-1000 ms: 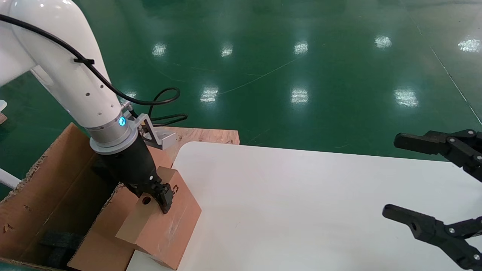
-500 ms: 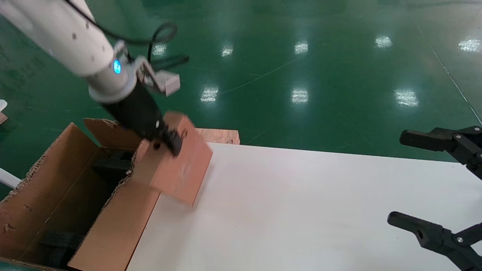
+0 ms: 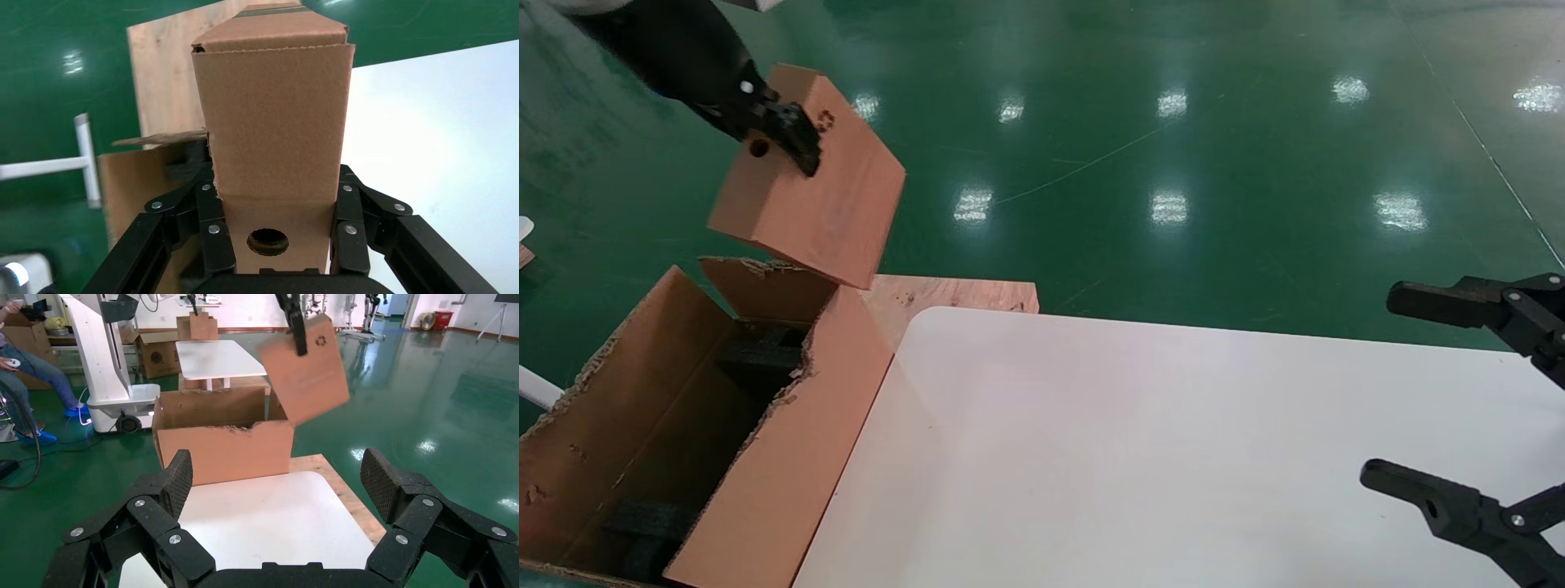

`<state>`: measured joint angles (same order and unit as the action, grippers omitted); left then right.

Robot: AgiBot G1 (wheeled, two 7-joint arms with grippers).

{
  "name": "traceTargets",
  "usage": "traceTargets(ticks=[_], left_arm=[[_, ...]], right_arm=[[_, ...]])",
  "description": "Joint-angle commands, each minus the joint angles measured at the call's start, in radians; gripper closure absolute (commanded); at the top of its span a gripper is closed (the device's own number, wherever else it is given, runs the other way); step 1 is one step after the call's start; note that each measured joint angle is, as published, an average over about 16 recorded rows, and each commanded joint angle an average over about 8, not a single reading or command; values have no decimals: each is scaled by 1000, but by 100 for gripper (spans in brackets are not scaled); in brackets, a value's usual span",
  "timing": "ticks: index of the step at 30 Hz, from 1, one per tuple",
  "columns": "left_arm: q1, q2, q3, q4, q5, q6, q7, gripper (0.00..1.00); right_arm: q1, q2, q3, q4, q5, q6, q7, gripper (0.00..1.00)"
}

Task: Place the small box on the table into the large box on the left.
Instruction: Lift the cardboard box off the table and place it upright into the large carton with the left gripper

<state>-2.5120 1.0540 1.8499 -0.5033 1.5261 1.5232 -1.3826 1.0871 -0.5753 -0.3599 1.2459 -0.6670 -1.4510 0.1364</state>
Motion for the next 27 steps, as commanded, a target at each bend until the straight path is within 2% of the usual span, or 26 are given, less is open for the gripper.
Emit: traceTargets(ticks=[1, 12, 17, 27], left_arm=[[-18, -1, 7, 34, 14, 14, 32, 100], [-127, -51, 74, 152, 75, 66, 174, 100], [-70, -99, 136, 137, 22, 81, 170, 100], [51, -179, 288, -6, -120, 65, 70, 100]], right_arm=[[0, 0, 0, 0, 0, 0, 0, 0], [0, 0, 0, 0, 0, 0, 0, 0], [0, 0, 0, 0, 0, 0, 0, 0], [0, 0, 0, 0, 0, 0, 0, 0]])
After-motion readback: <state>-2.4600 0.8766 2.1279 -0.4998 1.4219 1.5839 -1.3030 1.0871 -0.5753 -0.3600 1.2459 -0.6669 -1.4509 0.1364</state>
